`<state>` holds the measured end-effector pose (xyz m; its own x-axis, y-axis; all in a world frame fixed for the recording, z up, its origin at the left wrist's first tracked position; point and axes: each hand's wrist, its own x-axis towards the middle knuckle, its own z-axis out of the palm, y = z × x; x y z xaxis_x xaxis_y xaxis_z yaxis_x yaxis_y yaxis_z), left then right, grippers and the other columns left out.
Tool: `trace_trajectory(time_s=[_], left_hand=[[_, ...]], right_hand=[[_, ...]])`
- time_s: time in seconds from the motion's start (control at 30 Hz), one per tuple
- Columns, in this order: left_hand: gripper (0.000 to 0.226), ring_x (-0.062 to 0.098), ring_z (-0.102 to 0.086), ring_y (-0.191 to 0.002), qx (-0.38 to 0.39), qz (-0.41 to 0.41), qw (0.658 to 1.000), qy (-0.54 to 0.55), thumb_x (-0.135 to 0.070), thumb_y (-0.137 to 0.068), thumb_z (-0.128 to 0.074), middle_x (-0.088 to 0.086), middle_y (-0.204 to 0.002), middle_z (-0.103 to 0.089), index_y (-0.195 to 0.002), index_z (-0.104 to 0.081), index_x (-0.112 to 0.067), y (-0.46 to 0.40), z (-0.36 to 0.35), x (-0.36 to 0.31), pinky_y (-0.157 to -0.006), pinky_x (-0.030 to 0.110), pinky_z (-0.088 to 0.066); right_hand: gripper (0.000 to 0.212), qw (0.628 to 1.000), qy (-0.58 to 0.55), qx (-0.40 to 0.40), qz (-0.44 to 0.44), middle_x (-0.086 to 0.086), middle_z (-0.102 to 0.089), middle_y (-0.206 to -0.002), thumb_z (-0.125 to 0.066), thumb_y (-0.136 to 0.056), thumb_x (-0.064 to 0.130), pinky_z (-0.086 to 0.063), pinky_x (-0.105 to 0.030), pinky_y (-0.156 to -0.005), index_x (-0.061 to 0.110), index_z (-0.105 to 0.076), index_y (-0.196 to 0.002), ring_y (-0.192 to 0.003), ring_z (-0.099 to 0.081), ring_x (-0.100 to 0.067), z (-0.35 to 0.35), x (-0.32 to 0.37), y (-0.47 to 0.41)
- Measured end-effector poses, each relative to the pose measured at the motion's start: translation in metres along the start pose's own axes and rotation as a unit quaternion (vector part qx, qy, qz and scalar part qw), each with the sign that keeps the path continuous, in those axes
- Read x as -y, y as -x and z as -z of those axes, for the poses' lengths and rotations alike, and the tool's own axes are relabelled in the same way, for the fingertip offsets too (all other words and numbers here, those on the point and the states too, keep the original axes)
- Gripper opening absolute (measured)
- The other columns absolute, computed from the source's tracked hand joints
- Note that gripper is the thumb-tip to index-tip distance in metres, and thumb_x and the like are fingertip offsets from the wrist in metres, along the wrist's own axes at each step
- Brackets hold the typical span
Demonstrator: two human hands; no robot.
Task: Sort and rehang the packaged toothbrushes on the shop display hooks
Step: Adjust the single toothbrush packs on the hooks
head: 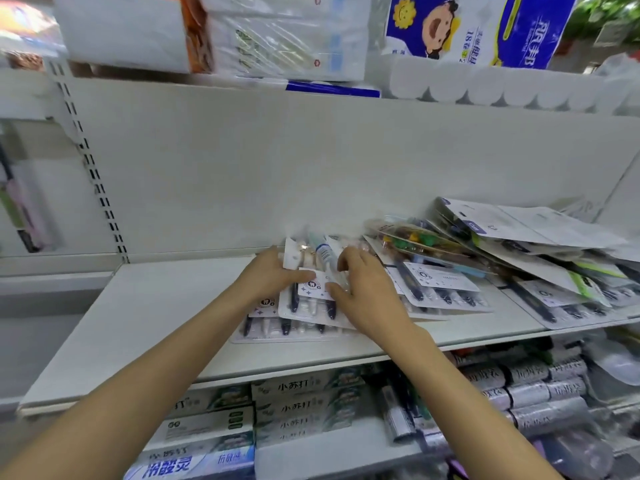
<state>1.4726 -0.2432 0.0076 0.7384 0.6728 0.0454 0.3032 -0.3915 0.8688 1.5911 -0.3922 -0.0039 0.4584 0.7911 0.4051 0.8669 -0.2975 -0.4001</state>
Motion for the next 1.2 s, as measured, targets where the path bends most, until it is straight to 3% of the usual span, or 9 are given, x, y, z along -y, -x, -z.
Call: trace_trajectory(time_s=[0.07, 0.2, 0.27, 0.5, 0.63, 0.73, 0.83, 1.03, 1.2], left_hand=[[0.023, 0.021, -0.073, -0.088, -0.015, 0.011, 0.999, 0.026, -0.016, -0.080, -0.082, 0.002, -0.091, -0.077, -0.080, -0.062, -0.028, 0.002, -0.002, -0.002, -0.085, 0.039, -0.056], [0.030, 0.000, -0.071, -0.065, -0.035, 0.028, 0.990, 0.137, -0.004, -0.084, -0.077, -0.009, -0.074, -0.075, -0.081, -0.057, -0.027, 0.008, 0.007, -0.001, -0.060, 0.015, -0.054], [0.017, 0.010, -0.075, -0.075, -0.053, 0.035, 0.983, 0.174, -0.003, -0.085, -0.074, 0.004, -0.087, -0.078, -0.094, -0.070, -0.017, 0.011, 0.018, 0.002, -0.073, 0.026, -0.060], [0.050, 0.022, -0.075, -0.089, -0.158, 0.009, 0.946, 0.284, 0.002, -0.084, -0.072, 0.007, -0.108, -0.074, -0.128, -0.059, -0.018, 0.045, 0.059, 0.019, -0.073, 0.035, -0.058], [0.049, 0.004, -0.071, -0.095, -0.223, -0.059, 0.938, 0.259, 0.000, -0.087, -0.071, -0.002, -0.114, -0.070, -0.126, -0.056, -0.027, 0.078, 0.081, 0.032, -0.067, 0.019, -0.058], [0.040, -0.011, -0.066, -0.091, -0.261, -0.080, 0.936, 0.221, 0.004, -0.089, -0.066, -0.003, -0.115, -0.067, -0.122, -0.061, -0.018, 0.105, 0.095, 0.042, -0.066, 0.010, -0.053], [0.038, 0.010, -0.068, -0.102, -0.310, -0.090, 0.920, 0.224, 0.006, -0.088, -0.065, 0.000, -0.112, -0.071, -0.116, -0.064, -0.019, 0.131, 0.111, 0.058, -0.083, 0.027, -0.054], [0.041, -0.002, -0.066, -0.088, -0.463, -0.104, 0.851, 0.224, 0.004, -0.091, -0.063, -0.010, -0.104, -0.065, -0.105, -0.057, -0.034, 0.186, 0.147, 0.079, -0.067, 0.012, -0.054], [0.039, 0.006, -0.064, -0.096, -0.512, -0.096, 0.828, 0.210, 0.002, -0.094, -0.061, -0.010, -0.107, -0.064, -0.108, -0.057, -0.034, 0.242, 0.178, 0.101, -0.075, 0.017, -0.056]], right_hand=[[0.031, 1.000, 0.001, -0.004, 0.004, -0.010, -0.058, -0.108, -0.067, -0.088, 0.019, -0.042, -0.040, -0.081, 0.007, -0.052, -0.112, -0.099, -0.051, -0.029, -0.001, -0.002, 0.000], [0.041, 1.000, 0.007, -0.016, 0.012, -0.018, -0.058, -0.110, -0.062, -0.087, 0.013, -0.044, -0.045, -0.083, -0.003, -0.055, -0.123, -0.099, -0.052, -0.036, -0.006, -0.005, 0.000], [0.040, 0.999, -0.008, -0.035, 0.016, -0.018, -0.056, -0.111, -0.057, -0.089, 0.014, -0.046, -0.044, -0.082, -0.003, -0.057, -0.125, -0.098, -0.054, -0.037, -0.008, -0.008, -0.002], [0.041, 0.984, -0.147, -0.098, 0.026, -0.002, -0.047, -0.120, -0.056, -0.096, 0.009, -0.032, -0.011, -0.085, 0.010, -0.051, -0.137, -0.109, -0.047, -0.014, -0.004, -0.006, -0.002], [0.044, 0.969, -0.190, -0.151, 0.054, 0.006, -0.049, -0.121, -0.056, -0.097, 0.010, -0.031, -0.001, -0.089, 0.017, -0.050, -0.139, -0.105, -0.044, 0.001, 0.000, 0.010, 0.002], [0.041, 0.957, -0.217, -0.173, 0.081, 0.005, -0.052, -0.119, -0.059, -0.097, 0.010, -0.033, -0.003, -0.087, 0.018, -0.055, -0.136, -0.106, -0.045, 0.008, -0.001, 0.026, 0.003], [0.035, 0.945, -0.261, -0.171, 0.098, 0.008, -0.055, -0.116, -0.063, -0.097, 0.013, -0.036, -0.004, -0.084, 0.021, -0.058, -0.131, -0.105, -0.049, 0.008, -0.004, 0.045, 0.004], [0.025, 0.875, -0.468, -0.079, 0.091, 0.008, -0.071, -0.105, -0.076, -0.087, 0.014, -0.053, -0.021, -0.076, 0.019, -0.066, -0.109, -0.092, -0.069, -0.017, -0.005, 0.092, 0.020], [0.023, 0.831, -0.543, -0.028, 0.115, -0.005, -0.072, -0.097, -0.079, -0.085, 0.018, -0.058, -0.041, -0.083, 0.021, -0.067, -0.105, -0.091, -0.067, -0.032, -0.016, 0.143, 0.027]])
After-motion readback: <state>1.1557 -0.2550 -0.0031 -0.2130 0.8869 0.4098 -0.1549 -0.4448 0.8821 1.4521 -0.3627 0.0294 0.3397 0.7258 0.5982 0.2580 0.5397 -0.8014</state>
